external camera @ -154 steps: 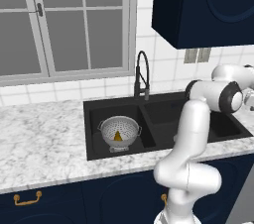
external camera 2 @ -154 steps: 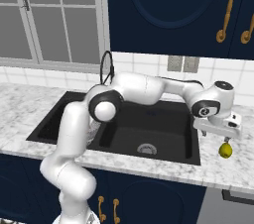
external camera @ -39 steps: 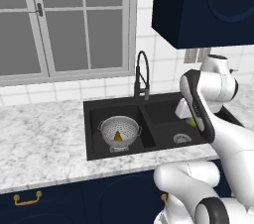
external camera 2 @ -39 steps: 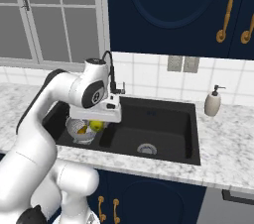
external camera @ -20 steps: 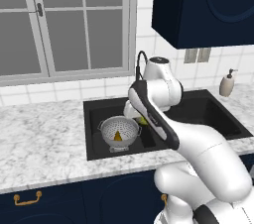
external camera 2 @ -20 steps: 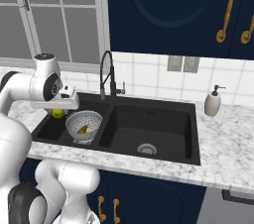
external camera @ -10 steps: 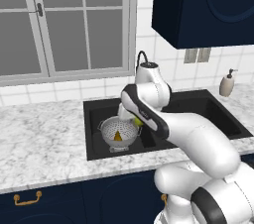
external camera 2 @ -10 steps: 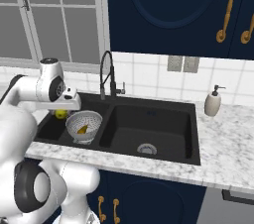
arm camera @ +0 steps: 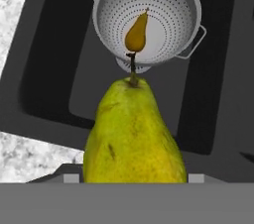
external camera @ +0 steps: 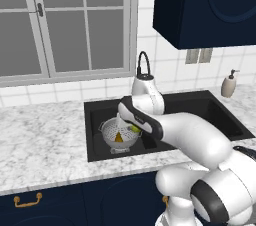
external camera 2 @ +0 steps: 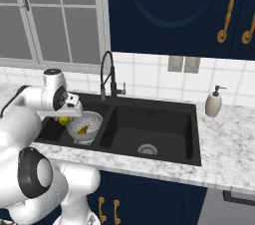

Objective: Put the colander in the sink, put the pear, pear in the colander, and turn on the sink faucet and pour water over the colander.

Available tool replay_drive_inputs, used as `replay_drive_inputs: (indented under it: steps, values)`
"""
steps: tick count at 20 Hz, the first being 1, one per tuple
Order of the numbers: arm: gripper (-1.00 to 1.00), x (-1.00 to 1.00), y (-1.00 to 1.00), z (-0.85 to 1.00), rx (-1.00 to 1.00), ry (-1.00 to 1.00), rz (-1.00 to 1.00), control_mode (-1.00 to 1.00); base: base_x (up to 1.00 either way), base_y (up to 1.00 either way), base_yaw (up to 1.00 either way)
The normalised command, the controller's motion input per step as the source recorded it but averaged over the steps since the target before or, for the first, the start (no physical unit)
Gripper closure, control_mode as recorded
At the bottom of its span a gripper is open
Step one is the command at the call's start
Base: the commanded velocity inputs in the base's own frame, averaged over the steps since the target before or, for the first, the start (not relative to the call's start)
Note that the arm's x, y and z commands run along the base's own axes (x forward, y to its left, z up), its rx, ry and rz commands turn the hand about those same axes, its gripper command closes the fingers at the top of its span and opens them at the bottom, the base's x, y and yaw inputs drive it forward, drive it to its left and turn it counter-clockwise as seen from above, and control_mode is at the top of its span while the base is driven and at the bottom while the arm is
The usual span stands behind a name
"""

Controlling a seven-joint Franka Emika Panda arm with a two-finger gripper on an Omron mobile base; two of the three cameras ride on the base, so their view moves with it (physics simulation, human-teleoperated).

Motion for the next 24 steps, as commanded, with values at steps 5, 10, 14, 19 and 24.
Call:
replay_drive_inputs:
  steps: [5,10,14,19,24]
  values:
    - [1.0,0.48,0.01,-0.3,0.0,0.0,0.0,-1.0,0.0,0.0,0.0]
    - [1.0,0.63,0.0,-0.23,0.0,0.0,0.0,-1.0,0.0,0.0,0.0]
    - [1.0,0.65,0.01,-0.22,0.0,0.0,0.0,-1.0,0.0,0.0,0.0]
    - [1.0,0.39,0.05,-0.44,0.0,0.0,0.0,-1.0,0.0,0.0,0.0]
    - [1.0,0.24,0.09,-0.55,0.0,0.0,0.0,-1.0,0.0,0.0,0.0]
